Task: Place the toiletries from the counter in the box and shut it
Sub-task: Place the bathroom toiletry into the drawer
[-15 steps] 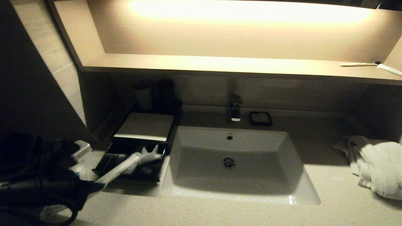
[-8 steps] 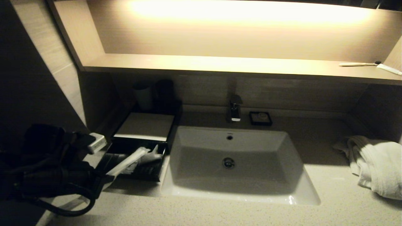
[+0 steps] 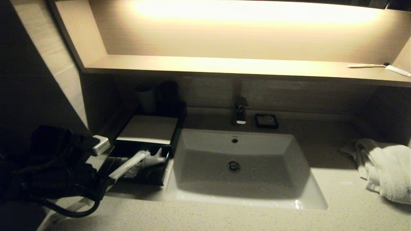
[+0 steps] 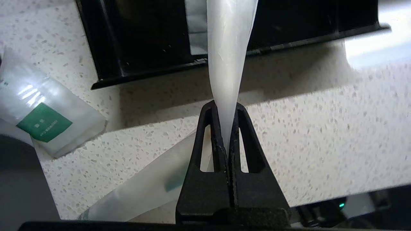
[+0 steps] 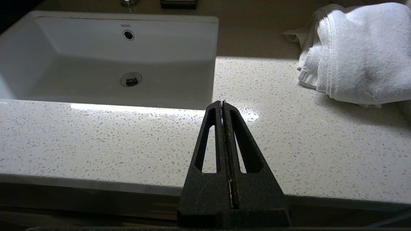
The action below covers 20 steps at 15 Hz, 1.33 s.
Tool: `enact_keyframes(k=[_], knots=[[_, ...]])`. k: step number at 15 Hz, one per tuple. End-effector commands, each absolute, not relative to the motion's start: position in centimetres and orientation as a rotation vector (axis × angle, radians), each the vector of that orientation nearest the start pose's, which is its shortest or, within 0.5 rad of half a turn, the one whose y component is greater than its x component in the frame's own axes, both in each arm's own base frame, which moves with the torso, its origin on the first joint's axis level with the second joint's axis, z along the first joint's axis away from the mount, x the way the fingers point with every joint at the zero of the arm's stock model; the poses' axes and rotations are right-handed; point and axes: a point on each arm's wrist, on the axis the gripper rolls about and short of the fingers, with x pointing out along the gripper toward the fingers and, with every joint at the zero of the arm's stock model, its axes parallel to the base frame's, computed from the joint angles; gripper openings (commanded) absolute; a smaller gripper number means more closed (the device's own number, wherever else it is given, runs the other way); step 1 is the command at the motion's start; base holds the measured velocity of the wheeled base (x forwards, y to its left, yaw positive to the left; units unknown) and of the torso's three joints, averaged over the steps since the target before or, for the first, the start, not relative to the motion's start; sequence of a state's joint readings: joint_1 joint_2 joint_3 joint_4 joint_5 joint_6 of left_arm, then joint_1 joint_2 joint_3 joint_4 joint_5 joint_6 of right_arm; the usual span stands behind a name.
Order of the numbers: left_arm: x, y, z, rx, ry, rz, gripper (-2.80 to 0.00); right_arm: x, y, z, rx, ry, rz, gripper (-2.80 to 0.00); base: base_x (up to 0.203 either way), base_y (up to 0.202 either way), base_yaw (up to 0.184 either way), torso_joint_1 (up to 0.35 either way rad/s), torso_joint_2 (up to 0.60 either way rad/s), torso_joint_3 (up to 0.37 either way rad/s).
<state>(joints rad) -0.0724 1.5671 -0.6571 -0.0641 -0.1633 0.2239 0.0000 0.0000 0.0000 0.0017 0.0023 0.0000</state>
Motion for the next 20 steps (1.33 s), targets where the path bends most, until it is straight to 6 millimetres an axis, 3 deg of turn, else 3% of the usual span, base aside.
enact_keyframes(k=[1, 8, 20], knots=[[24.1, -2.5, 13.4, 0.145, 0.829, -0.291, -2.80, -2.3, 0.0, 7.5, 0.000, 0.002, 0.003, -2.80, 0.000, 0.000, 0.000, 0.000, 0.00, 0.000], [25.6, -4.5, 13.1, 0.118, 0.873, -0.236, -2.80, -2.3, 0.0, 7.5, 0.000, 0.002, 0.003, -2.80, 0.000, 0.000, 0.000, 0.000, 0.00, 0.000], [28.8, -5.4, 12.7, 0.085, 0.871, -0.145, -2.80, -2.3, 0.0, 7.5, 0.000, 0.002, 0.003, -2.80, 0.000, 0.000, 0.000, 0.000, 0.00, 0.000]])
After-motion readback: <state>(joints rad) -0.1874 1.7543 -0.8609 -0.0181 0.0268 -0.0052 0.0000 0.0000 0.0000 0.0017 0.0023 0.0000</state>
